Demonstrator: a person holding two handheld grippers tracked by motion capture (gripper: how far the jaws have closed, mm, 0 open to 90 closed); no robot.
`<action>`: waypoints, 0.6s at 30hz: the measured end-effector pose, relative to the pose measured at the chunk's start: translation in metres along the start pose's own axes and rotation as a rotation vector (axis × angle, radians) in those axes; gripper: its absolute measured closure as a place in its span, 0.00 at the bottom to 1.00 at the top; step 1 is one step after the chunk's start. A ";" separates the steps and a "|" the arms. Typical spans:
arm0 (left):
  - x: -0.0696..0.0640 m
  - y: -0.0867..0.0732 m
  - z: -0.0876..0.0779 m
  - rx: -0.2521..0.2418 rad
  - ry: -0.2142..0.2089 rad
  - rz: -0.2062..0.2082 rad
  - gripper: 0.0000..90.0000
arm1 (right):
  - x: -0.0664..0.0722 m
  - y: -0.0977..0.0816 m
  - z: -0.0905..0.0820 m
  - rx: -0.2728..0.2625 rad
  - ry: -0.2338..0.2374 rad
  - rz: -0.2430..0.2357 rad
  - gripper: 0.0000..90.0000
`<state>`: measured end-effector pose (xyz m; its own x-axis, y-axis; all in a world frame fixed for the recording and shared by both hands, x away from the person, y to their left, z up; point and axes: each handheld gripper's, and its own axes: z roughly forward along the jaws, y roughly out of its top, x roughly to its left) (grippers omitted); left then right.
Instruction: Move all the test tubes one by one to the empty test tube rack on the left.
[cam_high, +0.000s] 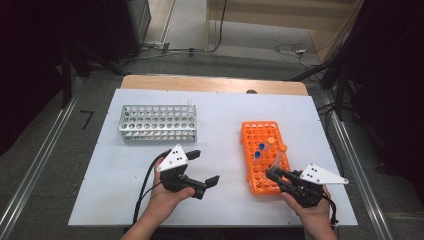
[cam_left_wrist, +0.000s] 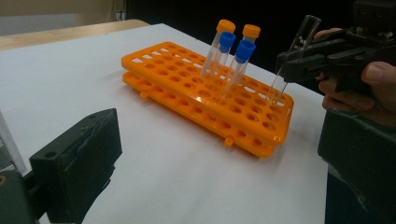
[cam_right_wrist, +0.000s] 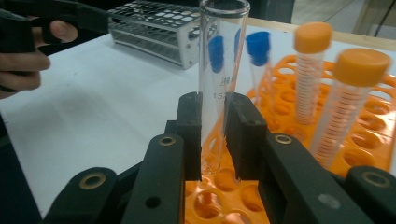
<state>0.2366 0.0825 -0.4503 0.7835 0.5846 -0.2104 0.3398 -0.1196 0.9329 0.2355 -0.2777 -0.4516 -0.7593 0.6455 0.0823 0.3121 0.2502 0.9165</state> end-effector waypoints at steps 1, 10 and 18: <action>-0.001 0.000 0.001 -0.001 -0.003 0.000 0.00 | 0.003 0.001 0.001 0.002 0.007 -0.004 0.82; -0.009 0.002 0.004 -0.003 -0.052 0.007 0.05 | 0.024 0.003 0.018 0.025 0.080 -0.028 0.82; -0.016 0.003 0.008 -0.013 -0.120 0.006 0.22 | 0.037 0.002 0.032 0.050 0.116 -0.042 0.82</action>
<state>0.2289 0.0662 -0.4463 0.8425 0.4833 -0.2378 0.3290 -0.1120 0.9377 0.2266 -0.2302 -0.4591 -0.8324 0.5465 0.0921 0.3049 0.3127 0.8996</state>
